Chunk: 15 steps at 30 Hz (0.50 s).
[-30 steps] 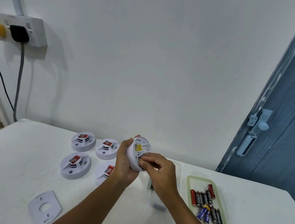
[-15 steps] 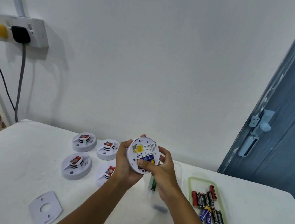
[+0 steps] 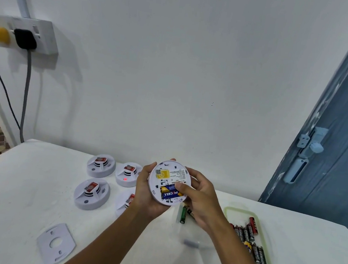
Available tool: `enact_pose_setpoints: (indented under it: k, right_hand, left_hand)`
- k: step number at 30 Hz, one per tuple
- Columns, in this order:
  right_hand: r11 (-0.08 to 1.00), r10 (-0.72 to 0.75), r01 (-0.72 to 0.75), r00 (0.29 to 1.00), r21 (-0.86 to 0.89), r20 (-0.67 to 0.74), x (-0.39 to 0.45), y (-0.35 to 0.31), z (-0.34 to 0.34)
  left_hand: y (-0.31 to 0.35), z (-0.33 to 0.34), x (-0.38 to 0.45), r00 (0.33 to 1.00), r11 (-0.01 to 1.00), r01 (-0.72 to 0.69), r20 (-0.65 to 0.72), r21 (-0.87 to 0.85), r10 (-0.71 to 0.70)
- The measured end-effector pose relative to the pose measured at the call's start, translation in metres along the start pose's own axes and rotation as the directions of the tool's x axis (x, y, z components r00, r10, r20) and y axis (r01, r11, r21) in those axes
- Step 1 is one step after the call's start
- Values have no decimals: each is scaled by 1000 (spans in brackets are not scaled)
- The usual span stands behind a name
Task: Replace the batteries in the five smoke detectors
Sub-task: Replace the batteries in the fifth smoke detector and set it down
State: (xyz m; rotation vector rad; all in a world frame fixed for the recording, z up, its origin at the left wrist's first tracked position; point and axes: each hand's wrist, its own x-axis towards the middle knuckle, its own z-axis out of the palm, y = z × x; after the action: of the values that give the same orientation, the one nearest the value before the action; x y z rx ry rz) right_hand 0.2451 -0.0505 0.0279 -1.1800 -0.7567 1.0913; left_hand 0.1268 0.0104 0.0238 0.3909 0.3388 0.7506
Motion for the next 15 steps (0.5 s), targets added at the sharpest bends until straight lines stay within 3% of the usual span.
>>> enact_pose_setpoints:
  k: [7, 15]
  right_hand:
    - [998, -21, 22, 1000, -62, 7, -1, 1, -6]
    - [970, -109, 78, 986, -231, -125, -9, 7, 4]
  left_hand:
    - [-2, 0, -1, 1000, 1000, 7, -15, 17, -7]
    - [1, 1, -2, 999, 1000, 25, -39, 13, -24]
